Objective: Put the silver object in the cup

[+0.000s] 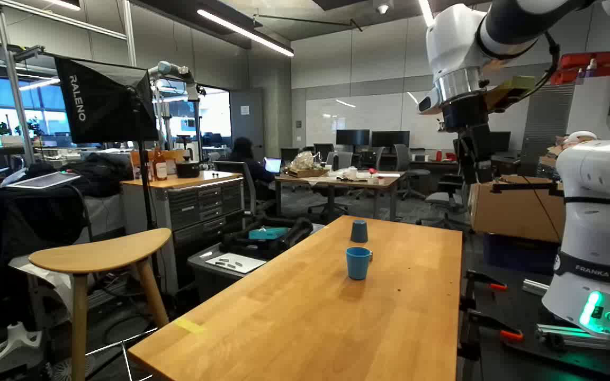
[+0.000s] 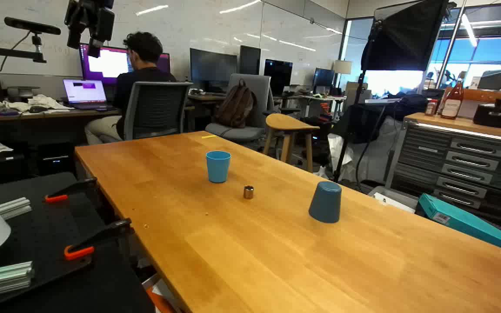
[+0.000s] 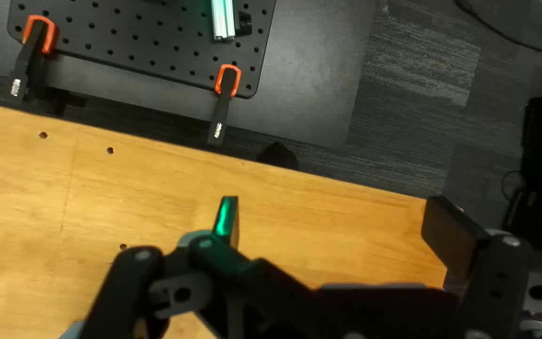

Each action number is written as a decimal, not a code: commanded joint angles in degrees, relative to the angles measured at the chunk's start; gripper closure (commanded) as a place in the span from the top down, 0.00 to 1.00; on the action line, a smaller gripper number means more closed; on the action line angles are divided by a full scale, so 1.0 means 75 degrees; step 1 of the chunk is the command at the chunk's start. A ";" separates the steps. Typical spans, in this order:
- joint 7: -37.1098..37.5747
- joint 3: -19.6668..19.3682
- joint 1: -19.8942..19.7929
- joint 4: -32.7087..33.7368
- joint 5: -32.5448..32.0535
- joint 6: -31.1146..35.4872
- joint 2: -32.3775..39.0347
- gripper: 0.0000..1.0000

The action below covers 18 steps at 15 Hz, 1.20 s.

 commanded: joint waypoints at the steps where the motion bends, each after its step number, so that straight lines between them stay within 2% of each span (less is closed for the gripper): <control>1: -0.0065 0.0105 -0.0134 0.0030 0.0053 -0.0036 -0.0010 1.00; 7: -0.0065 0.0105 -0.0135 0.0056 0.0054 -0.0036 -0.0019 1.00; 8: -0.0095 0.0104 -0.0332 -0.0199 -0.0313 0.0224 -0.0116 1.00; 11: -0.0180 -0.0303 -0.1290 -0.0926 -0.1870 0.1250 -0.0204 1.00; 14: -0.0204 -0.0813 -0.2383 -0.1463 -0.3508 0.2767 0.0027 1.00; 15: -0.0128 -0.1024 -0.2811 -0.1180 -0.4012 0.3199 0.0456 1.00; 18: 0.0248 -0.1554 -0.4098 -0.1223 -0.5473 0.4923 0.1161 1.00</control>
